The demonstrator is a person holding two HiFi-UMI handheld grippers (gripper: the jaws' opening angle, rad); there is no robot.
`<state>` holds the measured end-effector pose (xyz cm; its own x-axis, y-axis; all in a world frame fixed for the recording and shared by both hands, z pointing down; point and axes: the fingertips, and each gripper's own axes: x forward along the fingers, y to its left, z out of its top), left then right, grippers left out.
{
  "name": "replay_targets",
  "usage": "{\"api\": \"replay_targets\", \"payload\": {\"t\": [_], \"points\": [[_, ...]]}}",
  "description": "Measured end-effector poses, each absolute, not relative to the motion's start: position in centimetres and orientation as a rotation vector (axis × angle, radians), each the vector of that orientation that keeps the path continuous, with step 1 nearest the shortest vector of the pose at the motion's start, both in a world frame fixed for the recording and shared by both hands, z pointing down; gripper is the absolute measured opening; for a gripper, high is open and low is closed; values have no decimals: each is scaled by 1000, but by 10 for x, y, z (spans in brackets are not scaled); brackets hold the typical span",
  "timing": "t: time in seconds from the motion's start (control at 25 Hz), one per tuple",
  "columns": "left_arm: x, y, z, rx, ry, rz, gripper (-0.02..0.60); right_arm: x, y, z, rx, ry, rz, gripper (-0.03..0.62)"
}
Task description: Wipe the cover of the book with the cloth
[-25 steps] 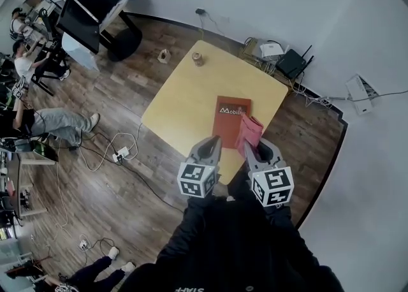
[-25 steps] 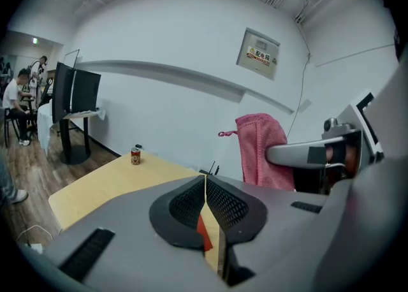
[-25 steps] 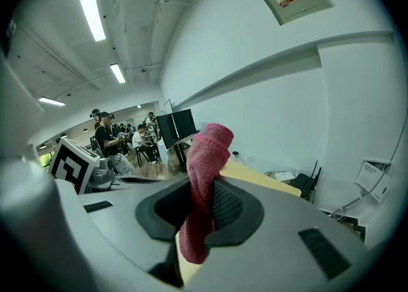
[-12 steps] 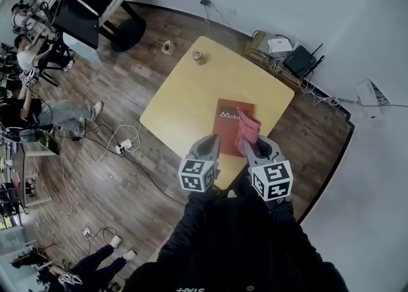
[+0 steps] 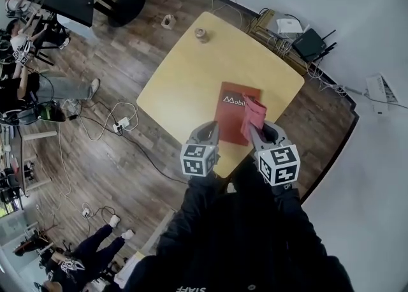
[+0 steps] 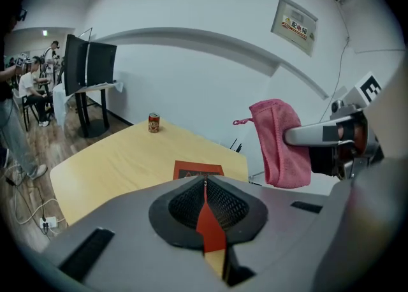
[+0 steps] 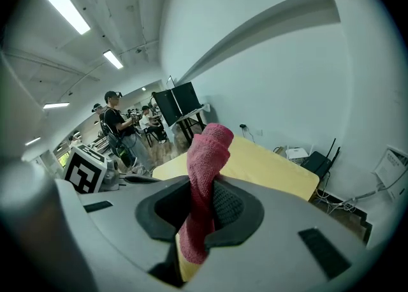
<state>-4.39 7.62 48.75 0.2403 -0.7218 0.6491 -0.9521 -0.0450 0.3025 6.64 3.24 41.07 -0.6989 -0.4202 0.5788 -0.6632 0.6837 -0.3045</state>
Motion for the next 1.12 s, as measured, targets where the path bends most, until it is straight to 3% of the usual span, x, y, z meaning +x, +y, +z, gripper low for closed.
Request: {"api": "replay_targets", "payload": {"t": [0.8,0.96,1.12], "points": [[-81,58,622,1727,-1252,594,40,-8,-8,505,798,-2234,803,75],[-81,52,636,1731,-1208,599,118,-20,-21,526,787,-2214,839,75],[-79,50,640,1750,-1173,594,118,-35,-32,542,776,-2203,857,75]]}}
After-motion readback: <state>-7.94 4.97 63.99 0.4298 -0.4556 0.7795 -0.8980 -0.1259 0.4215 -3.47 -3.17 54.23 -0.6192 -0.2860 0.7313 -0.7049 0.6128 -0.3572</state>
